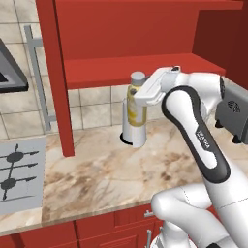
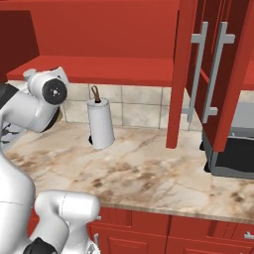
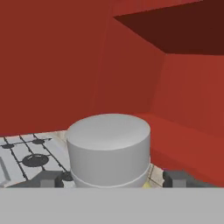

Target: Sort all alcoholic drinks to one cabinet, and non-alcoholic drinks to the other.

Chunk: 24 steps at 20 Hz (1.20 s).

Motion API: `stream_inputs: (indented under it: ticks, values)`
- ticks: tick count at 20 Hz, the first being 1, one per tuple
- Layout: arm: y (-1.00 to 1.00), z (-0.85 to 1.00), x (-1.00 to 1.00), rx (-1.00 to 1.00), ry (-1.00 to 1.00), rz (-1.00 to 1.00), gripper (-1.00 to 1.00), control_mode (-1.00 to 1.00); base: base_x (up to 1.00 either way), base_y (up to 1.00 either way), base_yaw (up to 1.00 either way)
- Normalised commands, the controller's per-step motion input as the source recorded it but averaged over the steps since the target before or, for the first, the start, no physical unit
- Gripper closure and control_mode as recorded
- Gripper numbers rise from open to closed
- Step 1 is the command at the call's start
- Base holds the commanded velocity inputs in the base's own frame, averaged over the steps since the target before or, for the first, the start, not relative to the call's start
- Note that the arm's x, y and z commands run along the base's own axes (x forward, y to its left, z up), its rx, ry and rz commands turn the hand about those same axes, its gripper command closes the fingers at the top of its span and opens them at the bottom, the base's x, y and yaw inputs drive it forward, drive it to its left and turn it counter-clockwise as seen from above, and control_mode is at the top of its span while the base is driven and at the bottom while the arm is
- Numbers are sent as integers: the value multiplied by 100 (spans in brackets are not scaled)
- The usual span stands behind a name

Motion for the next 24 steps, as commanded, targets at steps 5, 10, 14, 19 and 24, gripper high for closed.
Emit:
stream_inputs:
  ticks: [5,10,14,19,24]
  values:
    - [-1,27,-7,0,-11,0,100,-100,0,0,0]
    - [0,33,-7,0,-11,0,100,-100,0,0,0]
    - [0,29,0,0,-3,0,100,-100,0,0,0]
    - [0,38,0,0,-2,0,100,-100,0,0,0]
    - [0,45,0,0,-3,0,100,-100,0,0,0]
